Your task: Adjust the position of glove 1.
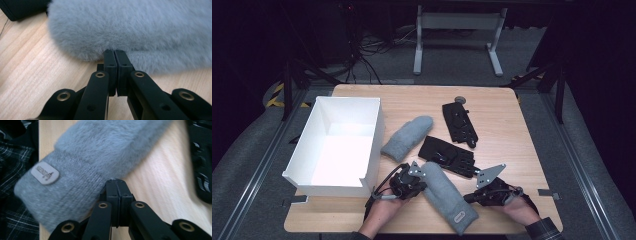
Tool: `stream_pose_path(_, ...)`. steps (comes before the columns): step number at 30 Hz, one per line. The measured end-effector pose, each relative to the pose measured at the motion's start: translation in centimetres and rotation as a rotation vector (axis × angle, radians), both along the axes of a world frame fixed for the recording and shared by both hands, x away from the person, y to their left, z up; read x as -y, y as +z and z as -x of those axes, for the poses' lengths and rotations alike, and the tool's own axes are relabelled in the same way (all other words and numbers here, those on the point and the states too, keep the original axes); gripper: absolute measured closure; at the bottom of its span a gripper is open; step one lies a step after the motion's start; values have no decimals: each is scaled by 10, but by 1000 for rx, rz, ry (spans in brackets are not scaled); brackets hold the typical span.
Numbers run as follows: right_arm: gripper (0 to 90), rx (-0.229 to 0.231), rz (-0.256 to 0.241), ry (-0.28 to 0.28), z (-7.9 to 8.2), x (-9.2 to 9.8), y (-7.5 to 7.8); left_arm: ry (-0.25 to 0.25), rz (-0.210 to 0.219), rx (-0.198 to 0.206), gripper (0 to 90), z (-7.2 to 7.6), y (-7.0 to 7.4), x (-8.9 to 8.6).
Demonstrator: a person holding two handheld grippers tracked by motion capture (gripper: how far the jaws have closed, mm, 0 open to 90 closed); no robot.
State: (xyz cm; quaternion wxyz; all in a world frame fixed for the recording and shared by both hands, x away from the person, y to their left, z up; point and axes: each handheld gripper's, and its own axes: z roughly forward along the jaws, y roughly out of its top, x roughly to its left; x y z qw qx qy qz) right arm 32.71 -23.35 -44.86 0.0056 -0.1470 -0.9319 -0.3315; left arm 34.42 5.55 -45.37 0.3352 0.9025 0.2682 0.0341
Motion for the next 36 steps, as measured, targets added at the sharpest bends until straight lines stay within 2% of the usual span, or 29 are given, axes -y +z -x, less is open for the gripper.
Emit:
stream_pose_path(9,900,-6,2,69,7,-20,-2,9,-2,10,897,-11,1,12)
stream_pose_path(12,900,9,1,74,8,-26,-4,9,-8,13,900,-13,2,14)
stream_pose_path(13,900,-5,-7,84,9,-28,-3,11,-7,15,900,-14,2,16)
stream_pose_path(16,900,-7,-9,108,11,-36,-4,11,5,13,900,-17,2,19)
stream_pose_path(18,900,12,-6,106,11,-41,-5,8,8,12,900,-18,3,22)
stream_pose_path(19,900,-2,-14,114,12,-42,-5,7,8,15,900,-19,3,23)
stream_pose_path(23,900,4,-22,109,12,-48,-5,6,8,17,900,-22,4,31)
stream_pose_path(31,900,25,-62,105,13,-62,-7,-30,33,20,900,-29,7,45)
stream_pose_path(36,900,48,-66,99,13,-71,-9,-56,44,23,900,-30,9,56)
